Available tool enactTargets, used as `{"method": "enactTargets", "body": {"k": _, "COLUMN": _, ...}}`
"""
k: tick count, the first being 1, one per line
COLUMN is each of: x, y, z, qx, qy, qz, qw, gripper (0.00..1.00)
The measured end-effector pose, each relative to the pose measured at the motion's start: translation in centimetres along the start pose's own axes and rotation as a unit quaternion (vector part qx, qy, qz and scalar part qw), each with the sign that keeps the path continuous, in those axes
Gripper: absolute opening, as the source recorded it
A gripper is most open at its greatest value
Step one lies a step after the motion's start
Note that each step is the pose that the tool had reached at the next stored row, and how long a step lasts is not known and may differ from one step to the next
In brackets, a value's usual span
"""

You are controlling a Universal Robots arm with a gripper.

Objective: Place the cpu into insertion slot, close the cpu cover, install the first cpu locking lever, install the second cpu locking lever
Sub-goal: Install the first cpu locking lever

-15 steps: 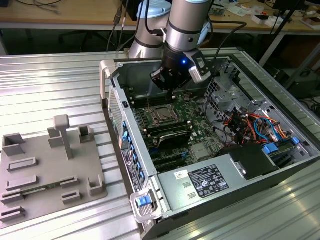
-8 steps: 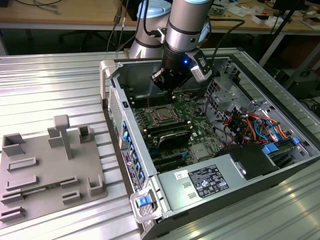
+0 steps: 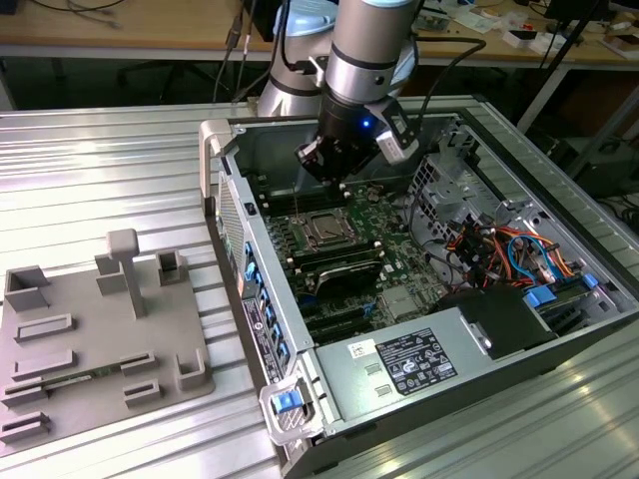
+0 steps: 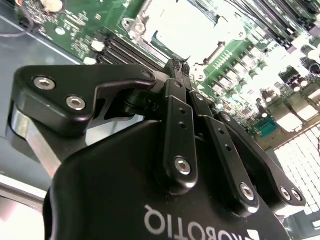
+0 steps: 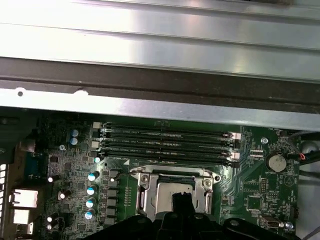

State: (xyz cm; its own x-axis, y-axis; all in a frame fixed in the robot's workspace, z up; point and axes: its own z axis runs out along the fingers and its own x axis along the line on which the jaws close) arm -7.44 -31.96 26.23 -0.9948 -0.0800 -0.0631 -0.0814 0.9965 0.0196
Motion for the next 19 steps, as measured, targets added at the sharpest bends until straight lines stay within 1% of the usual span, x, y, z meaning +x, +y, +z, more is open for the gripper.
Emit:
{"method": "enactTargets", "body": {"k": 1, "x": 0.37, "y": 0.03, "z": -0.02, "qx": 0.0000, "qy": 0.0000, "qz": 0.000, "qw": 1.00000, "gripper": 0.11}}
{"method": "enactTargets", "body": {"k": 4, "x": 1.11, "y": 0.09, "z": -0.07, "qx": 0.0000, "qy": 0.0000, "qz": 0.000, "qw": 1.00000, "gripper": 0.11}}
{"method": "enactTargets", "body": {"k": 8, "x": 1.68, "y": -0.03, "z": -0.10, "qx": 0.0000, "qy": -0.0001, "qz": 0.000, "qw": 1.00000, "gripper": 0.11}}
{"method": "enactTargets", "body": {"k": 14, "x": 2.33, "y": -0.60, "z": -0.16, "qx": 0.0000, "qy": 0.0000, "qz": 0.000, "qw": 1.00000, "gripper": 0.11}}
{"method": "enactTargets", "body": {"k": 19, "x": 2.68, "y": -0.99, "z": -0.18, "qx": 0.0000, "qy": -0.0001, "qz": 0.000, "qw": 1.00000, "gripper": 0.11}}
